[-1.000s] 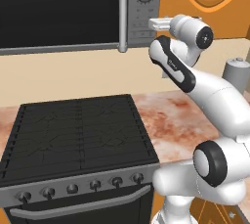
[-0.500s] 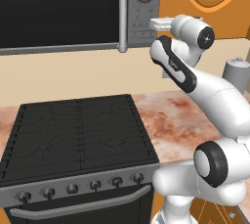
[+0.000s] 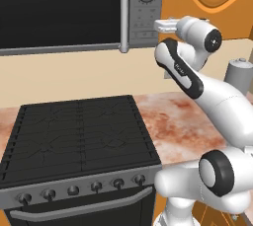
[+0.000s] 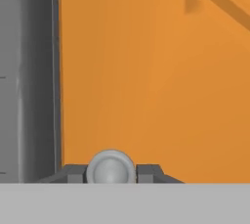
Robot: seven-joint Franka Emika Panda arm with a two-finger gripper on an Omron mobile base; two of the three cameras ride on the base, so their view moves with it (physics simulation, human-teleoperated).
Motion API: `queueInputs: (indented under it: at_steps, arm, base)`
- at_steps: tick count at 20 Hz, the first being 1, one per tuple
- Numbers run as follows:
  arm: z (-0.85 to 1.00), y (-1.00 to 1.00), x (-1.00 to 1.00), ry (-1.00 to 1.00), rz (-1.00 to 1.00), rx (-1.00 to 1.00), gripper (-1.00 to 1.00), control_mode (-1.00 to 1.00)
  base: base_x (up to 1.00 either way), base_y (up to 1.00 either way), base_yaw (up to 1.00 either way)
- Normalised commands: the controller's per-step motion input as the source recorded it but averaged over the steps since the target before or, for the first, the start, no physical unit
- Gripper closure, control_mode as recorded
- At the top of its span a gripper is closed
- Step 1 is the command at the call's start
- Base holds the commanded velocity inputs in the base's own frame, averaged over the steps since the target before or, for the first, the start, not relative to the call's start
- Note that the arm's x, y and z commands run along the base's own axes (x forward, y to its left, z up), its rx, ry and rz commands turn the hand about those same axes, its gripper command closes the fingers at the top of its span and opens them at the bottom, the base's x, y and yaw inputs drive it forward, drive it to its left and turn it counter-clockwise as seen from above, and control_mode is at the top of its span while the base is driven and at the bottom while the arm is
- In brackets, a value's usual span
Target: Get the candle and the beer from the cabinet and move them to the dining counter.
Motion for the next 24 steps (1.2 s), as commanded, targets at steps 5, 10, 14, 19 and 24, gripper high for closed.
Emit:
queueInputs:
  at_steps: [5, 10, 14, 19, 24]
  arm:
    - [0.0, -0.2, -0.21, 0.0, 0.0, 0.0, 1.0, -1.0]
    - [0.0, -0.2, -0.19, 0.0, 0.0, 0.0, 1.0, -1.0]
    - [0.0, -0.18, -0.2, 0.0, 0.0, 0.0, 1.0, -1.0]
    - [0.0, -0.12, -0.17, 0.01, 0.0, 0.0, 1.0, -1.0]
    - [0.0, -0.2, -0.16, 0.02, 0.0, 0.0, 1.0, -1.0]
  base:
    - [0.0, 0.0, 0.0]
    - [0.0, 0.0, 0.0]
    - [0.0, 0.0, 0.0]
    - [0.0, 0.0, 0.0]
    - [0.0, 0.0, 0.0]
